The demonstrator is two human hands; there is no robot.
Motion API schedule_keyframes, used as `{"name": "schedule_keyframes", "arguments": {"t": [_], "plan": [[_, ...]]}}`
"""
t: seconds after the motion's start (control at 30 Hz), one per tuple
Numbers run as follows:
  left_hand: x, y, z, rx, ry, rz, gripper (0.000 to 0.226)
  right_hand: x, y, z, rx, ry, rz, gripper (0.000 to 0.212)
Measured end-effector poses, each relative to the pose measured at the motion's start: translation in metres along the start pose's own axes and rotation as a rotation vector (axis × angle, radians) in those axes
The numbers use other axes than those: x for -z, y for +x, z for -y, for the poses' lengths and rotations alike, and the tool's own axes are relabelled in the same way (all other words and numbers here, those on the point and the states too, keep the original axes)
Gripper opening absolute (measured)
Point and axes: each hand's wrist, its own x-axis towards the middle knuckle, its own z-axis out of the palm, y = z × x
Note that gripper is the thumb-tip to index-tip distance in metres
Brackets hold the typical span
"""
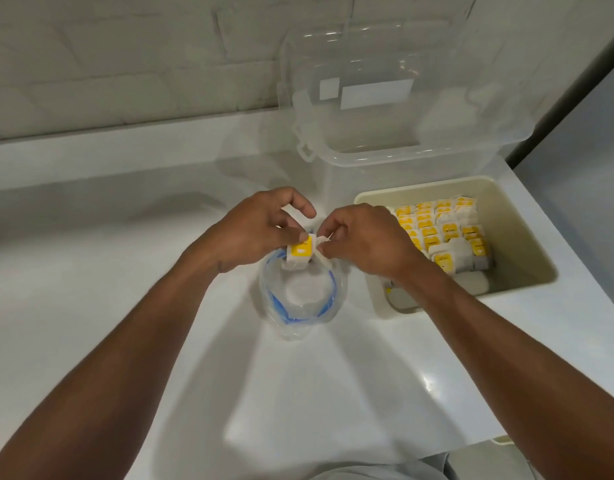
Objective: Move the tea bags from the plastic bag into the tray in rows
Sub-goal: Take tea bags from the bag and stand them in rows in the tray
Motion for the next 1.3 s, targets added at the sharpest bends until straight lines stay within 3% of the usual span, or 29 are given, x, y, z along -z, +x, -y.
{"name": "schedule_keyframes", "arguments": {"t": [0.1,0.2,0.23,0.33,0.53,0.77,0.97,1.1,1.17,1.3], "plan": [[0.0,0.003,0.002,-0.007,0.145,-0.201,0.021,0.004,-0.005,0.001,0.028,0.216,0.18,0.018],[-0.001,0.003,0.006,-0.009,0.104,-0.217,0.018,0.008,-0.011,0.005,0.043,0.426,0.369,0.017],[-0.001,0.002,0.006,-0.013,0.031,-0.165,0.018,0.006,-0.008,0.003,0.035,0.379,0.31,0.014],[-0.003,-0.001,0.003,-0.022,-0.124,-0.033,0.016,0.0,0.003,-0.006,0.029,-0.101,-0.003,0.013],[-0.005,0.002,0.008,0.0,0.196,-0.22,0.01,-0.001,0.002,-0.014,0.034,0.004,0.051,0.014],[-0.007,-0.001,0.007,-0.002,0.173,-0.18,0.008,0.001,0.0,-0.015,0.038,0.012,0.065,0.013],[-0.01,-0.006,0.005,-0.053,0.288,-0.196,0.01,0.002,-0.005,-0.015,0.01,0.031,0.016,0.021],[-0.01,-0.007,-0.005,-0.066,0.151,-0.121,0.006,0.016,-0.009,-0.022,0.033,0.087,-0.001,0.013],[-0.012,-0.004,-0.01,-0.079,0.282,-0.151,0.006,0.027,-0.011,-0.03,0.028,0.011,-0.045,0.013],[-0.026,-0.001,-0.032,-0.105,0.251,-0.134,0.005,0.051,-0.014,-0.045,0.03,0.105,0.034,0.01]]}}
